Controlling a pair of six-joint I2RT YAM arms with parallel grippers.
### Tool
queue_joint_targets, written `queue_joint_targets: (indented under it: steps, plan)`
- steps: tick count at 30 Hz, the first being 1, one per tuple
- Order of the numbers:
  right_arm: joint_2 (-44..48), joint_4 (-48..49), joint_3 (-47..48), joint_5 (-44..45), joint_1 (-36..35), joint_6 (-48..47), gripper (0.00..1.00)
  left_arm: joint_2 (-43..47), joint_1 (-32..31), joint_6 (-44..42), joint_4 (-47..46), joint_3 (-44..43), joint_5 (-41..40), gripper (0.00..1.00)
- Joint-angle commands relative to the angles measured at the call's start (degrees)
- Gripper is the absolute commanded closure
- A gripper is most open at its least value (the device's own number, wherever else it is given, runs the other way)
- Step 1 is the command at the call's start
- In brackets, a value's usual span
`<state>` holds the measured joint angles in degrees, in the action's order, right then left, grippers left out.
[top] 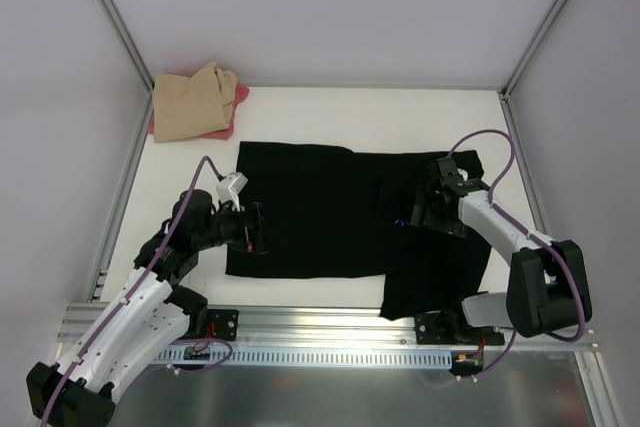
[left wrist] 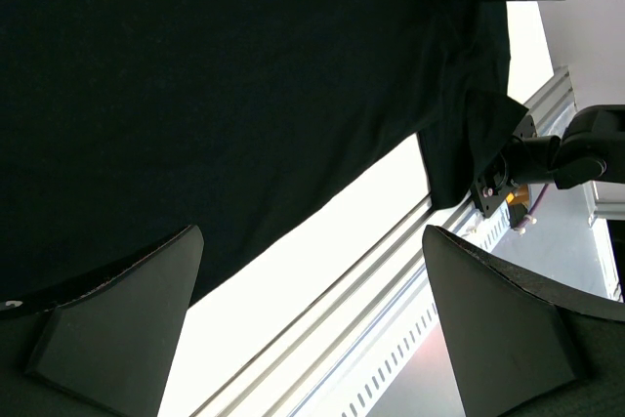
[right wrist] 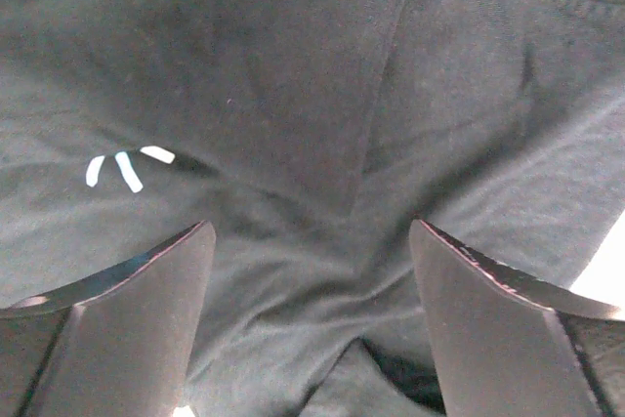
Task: Fold and stack the t-shirts
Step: Fold the flattened tshirt in 1/3 of the way
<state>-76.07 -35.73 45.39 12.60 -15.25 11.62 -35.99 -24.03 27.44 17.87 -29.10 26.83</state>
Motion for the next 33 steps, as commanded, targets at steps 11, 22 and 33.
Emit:
queue_joint_targets:
  steps: [11,22,33]
  plan:
    - [-5.0,9.1,-3.1,-2.6,2.9,-0.2,0.96,-0.1,-0.3,-0.4,-1.4,0.4,0.9,0.01]
    - [4.8,3.4,-1.7,0.1,4.5,-2.5,1.00,0.0,-0.3,-0.4,-1.6,0.5,1.0,0.01]
    - [12.0,-5.3,1.1,0.0,8.7,-5.3,1.00,0.0,-0.4,-0.3,-1.6,0.5,1.0,0.01]
